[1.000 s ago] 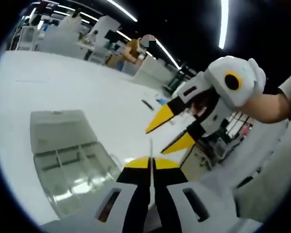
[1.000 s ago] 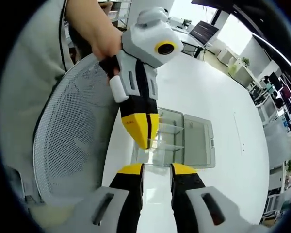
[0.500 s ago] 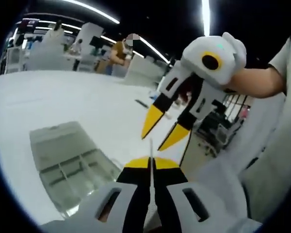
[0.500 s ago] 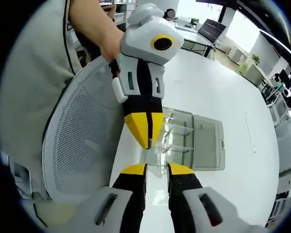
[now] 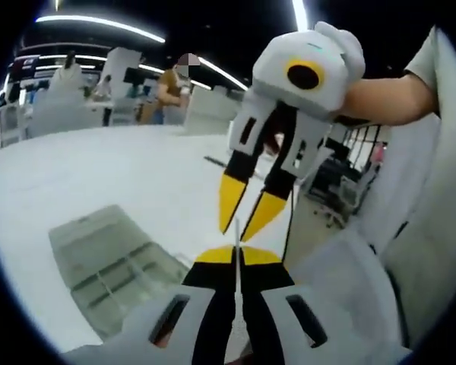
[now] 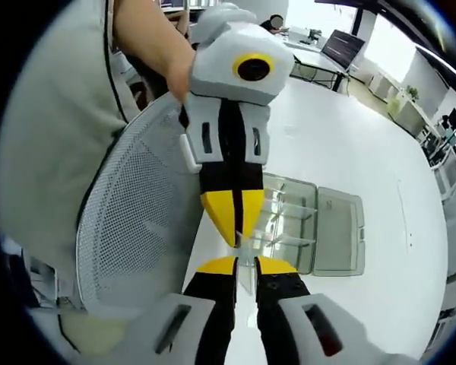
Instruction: Insert the divider into the dual guide fixture by aligning both edges with the guide slots and pushing it downward to the bottom, including one-sided entry, uneven engagement, binding, and posture correction.
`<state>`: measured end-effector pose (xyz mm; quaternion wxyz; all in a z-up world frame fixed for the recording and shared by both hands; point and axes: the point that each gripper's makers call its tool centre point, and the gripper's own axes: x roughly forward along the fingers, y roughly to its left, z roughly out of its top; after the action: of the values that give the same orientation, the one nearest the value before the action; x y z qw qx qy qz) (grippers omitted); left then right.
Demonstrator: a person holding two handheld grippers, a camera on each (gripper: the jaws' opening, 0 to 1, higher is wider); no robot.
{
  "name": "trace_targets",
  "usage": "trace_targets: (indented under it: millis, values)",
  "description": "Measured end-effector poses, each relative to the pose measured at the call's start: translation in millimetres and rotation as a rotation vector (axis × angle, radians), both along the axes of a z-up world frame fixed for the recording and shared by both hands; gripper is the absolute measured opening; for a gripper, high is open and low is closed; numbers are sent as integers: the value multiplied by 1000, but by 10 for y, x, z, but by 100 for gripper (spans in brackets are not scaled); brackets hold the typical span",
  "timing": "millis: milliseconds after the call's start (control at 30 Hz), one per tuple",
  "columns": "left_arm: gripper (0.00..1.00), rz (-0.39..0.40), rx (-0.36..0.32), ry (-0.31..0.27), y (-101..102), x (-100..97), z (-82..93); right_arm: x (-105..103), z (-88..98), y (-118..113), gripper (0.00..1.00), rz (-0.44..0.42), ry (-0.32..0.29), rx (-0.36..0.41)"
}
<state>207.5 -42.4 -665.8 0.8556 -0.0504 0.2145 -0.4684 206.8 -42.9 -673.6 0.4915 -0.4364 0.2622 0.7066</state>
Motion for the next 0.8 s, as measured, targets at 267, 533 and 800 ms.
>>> trace_targets:
  millis: [267, 533, 800]
  values:
    - [0, -19, 14, -35, -6, -18, 6, -36, -1, -11, 1, 4, 21, -10]
    - [0, -64, 53, -88, -40, -81, 10, -95, -18, -31, 0, -2, 67, -30]
    - [0, -90, 68, -119, -59, -124, 18, -137, -33, -53, 0, -4, 95, -45]
